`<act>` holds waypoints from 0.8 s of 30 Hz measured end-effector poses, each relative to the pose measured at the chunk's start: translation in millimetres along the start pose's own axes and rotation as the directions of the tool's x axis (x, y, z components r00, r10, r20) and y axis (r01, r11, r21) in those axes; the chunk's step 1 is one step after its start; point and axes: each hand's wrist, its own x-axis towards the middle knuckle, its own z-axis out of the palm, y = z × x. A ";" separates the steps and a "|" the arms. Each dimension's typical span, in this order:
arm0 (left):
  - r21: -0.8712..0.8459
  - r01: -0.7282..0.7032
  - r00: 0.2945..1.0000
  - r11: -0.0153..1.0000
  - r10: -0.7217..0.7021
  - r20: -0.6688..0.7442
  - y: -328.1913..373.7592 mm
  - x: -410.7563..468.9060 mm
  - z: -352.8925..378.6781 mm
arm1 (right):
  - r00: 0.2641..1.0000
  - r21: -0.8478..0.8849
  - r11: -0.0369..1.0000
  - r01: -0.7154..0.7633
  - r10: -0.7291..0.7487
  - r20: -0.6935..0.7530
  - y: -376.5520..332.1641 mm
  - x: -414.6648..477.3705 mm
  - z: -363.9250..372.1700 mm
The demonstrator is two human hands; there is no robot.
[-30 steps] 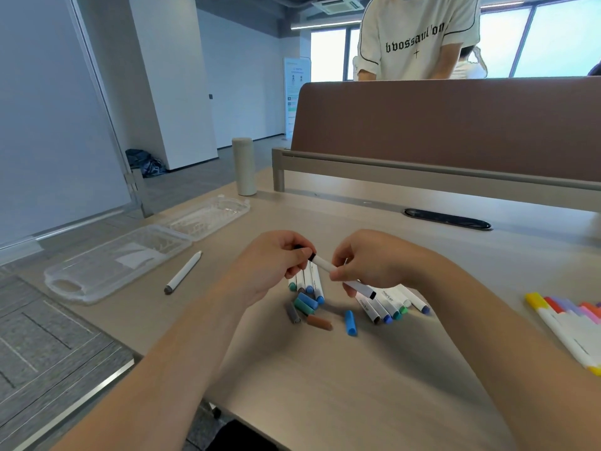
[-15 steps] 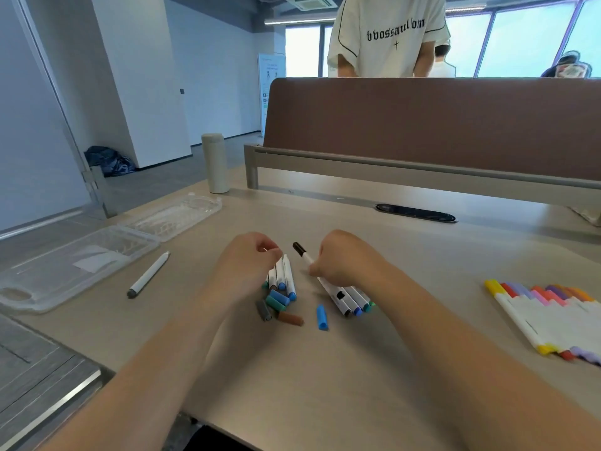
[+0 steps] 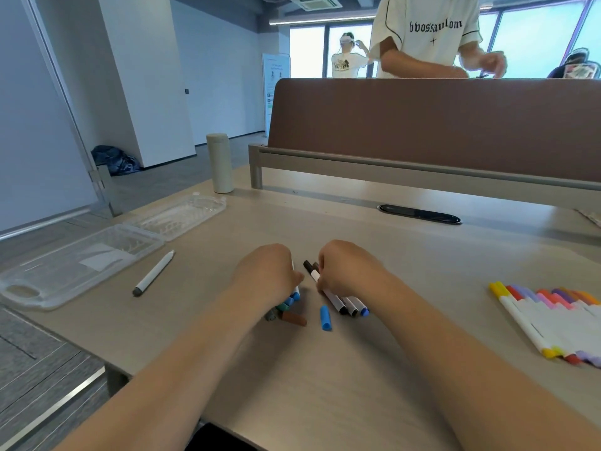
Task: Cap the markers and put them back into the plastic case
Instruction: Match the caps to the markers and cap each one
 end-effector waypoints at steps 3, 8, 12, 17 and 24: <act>0.069 -0.010 0.999 0.998 0.007 0.039 5.6 1.7 3.1 | 1.000 0.007 1.000 0.004 -0.004 0.029 1.9 2.9 -0.7; 0.098 0.007 0.998 0.995 -0.014 0.062 14.2 -0.8 2.9 | 0.998 0.002 1.000 0.015 -0.015 0.054 2.3 5.3 -3.2; 0.132 0.007 1.000 0.991 -0.009 0.014 19.1 -5.3 -2.2 | 0.997 -0.001 1.000 0.016 -0.016 0.070 1.7 1.8 -12.2; 0.070 0.031 0.998 0.997 -0.028 -0.056 18.1 -9.2 -6.4 | 0.976 -0.056 0.995 0.086 -0.073 0.208 -6.9 -17.8 -33.8; -0.510 0.149 0.986 0.847 -0.169 0.007 2.6 -15.0 -21.9 | 0.912 -0.042 0.995 0.095 -0.070 0.403 -20.6 -39.4 -43.5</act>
